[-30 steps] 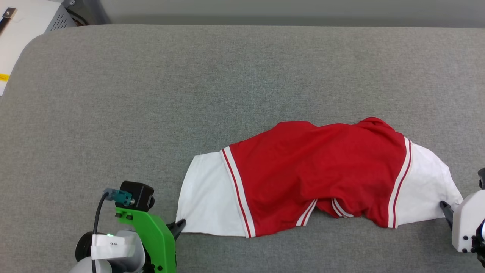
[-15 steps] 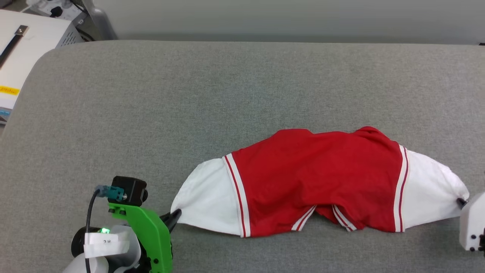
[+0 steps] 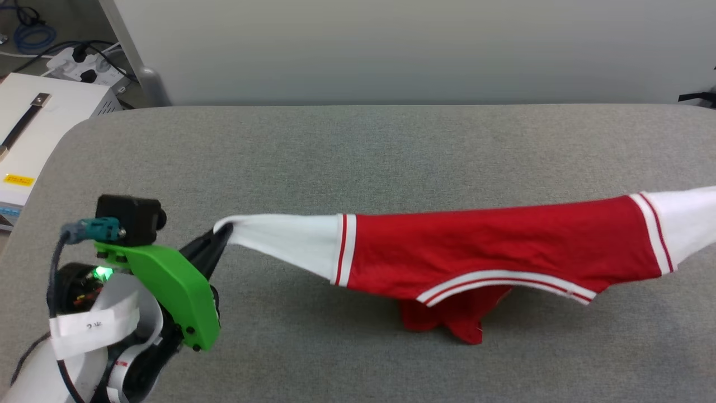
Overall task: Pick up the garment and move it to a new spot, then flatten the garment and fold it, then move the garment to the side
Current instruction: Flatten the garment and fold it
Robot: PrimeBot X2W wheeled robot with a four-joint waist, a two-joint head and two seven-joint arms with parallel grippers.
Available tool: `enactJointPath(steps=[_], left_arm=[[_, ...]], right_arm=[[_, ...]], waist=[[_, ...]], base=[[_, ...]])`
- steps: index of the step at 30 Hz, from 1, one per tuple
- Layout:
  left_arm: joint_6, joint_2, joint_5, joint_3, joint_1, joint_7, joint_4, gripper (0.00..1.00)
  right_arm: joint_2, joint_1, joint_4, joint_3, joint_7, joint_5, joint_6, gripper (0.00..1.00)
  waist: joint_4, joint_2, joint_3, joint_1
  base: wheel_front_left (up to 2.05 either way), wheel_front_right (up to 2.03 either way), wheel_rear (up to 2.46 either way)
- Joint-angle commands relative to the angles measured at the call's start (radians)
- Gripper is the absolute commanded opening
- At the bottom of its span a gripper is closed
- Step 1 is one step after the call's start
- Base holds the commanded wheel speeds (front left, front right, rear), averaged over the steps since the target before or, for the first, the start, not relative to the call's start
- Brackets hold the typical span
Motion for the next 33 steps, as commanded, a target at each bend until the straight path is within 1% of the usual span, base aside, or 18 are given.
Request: enactJointPath(steps=[1, 4, 6, 9, 12, 16, 17, 18, 19, 22, 26, 31, 33], left_arm=[[0.005, 0.011, 0.005, 0.018, -0.033, -0.012, -0.017, 0.00], [0.006, 0.016, 0.001, 0.047, -0.081, -0.016, -0.054, 0.00], [0.016, 0.005, -0.008, 0.071, -0.119, -0.028, -0.071, 0.00], [0.019, 0.002, 0.003, 0.090, -0.179, -0.044, -0.079, 0.00], [0.023, 0.001, 0.014, 0.105, -0.232, -0.055, -0.080, 0.00], [0.055, -0.004, 0.047, 0.129, -0.309, -0.069, -0.079, 0.00], [0.061, -0.006, 0.053, 0.130, -0.332, -0.068, -0.078, 0.00], [0.063, -0.002, 0.069, 0.130, -0.403, -0.060, -0.066, 0.00], [0.060, -0.002, 0.071, 0.131, -0.436, -0.057, -0.055, 0.00], [0.043, 0.001, 0.064, 0.139, -0.530, -0.053, -0.008, 0.00], [-0.008, 0.029, 0.073, 0.143, -0.688, -0.055, 0.086, 0.00], [-0.075, 0.045, 0.091, 0.133, -0.919, -0.070, 0.243, 0.00], [-0.097, 0.040, 0.105, 0.120, -1.011, -0.085, 0.316, 0.00]], right_arm=[[-0.014, -0.034, -0.023, -0.015, 0.010, 0.013, -0.001, 0.00], [-0.021, -0.080, -0.060, -0.036, 0.030, 0.039, -0.001, 0.00], [-0.028, -0.118, -0.077, -0.041, 0.038, 0.057, -0.001, 0.00], [-0.047, -0.183, -0.082, -0.049, 0.041, 0.078, -0.001, 0.00], [-0.071, -0.249, -0.075, -0.048, 0.031, 0.082, -0.001, 0.00], [-0.083, -0.354, -0.051, -0.054, 0.010, 0.094, -0.001, 0.00], [-0.086, -0.386, -0.042, -0.053, 0.004, 0.096, -0.001, 0.00], [-0.098, -0.468, -0.017, -0.032, -0.010, 0.096, -0.001, 0.00], [-0.102, -0.504, -0.005, -0.020, -0.019, 0.097, -0.001, 0.00], [-0.108, -0.609, 0.032, 0.016, -0.051, 0.092, -0.001, 0.00], [-0.106, -0.778, 0.112, 0.071, -0.097, 0.065, -0.001, 0.00], [-0.079, -1.019, 0.266, 0.134, -0.176, 0.022, -0.001, 0.00], [-0.063, -1.106, 0.332, 0.156, -0.215, -0.004, -0.001, 0.00]], waist=[[-0.007, 0.0000, -0.007, 0.0000], [-0.011, 0.0000, -0.008, 0.0000], [-0.013, 0.0000, -0.006, 0.0000], [-0.015, 0.0000, 0.004, 0.0000], [-0.017, 0.0000, 0.019, 0.0000], [-0.018, 0.0000, 0.049, 0.0000], [-0.018, 0.0000, 0.061, 0.0000], [-0.018, 0.0000, 0.100, 0.0000], [-0.018, 0.0000, 0.119, 0.0000], [-0.023, 0.0000, 0.173, 0.0000], [-0.033, 0.0000, 0.257, 0.0000], [-0.045, 0.0000, 0.354, 0.0000], [-0.047, 0.0000, 0.386, 0.0000]], base=[[0.00, 0.00, 0.00], [0.00, 0.00, 0.00], [0.00, 0.00, 0.00], [0.00, 0.00, 0.00], [0.00, 0.00, 0.00], [0.00, 0.00, 0.00], [0.00, 0.00, 0.00], [0.00, 0.00, 0.00], [0.00, 0.00, 0.00], [0.00, 0.00, 0.00], [0.00, 0.00, 0.00], [0.00, 0.00, 0.00], [0.00, 0.00, 0.00]])
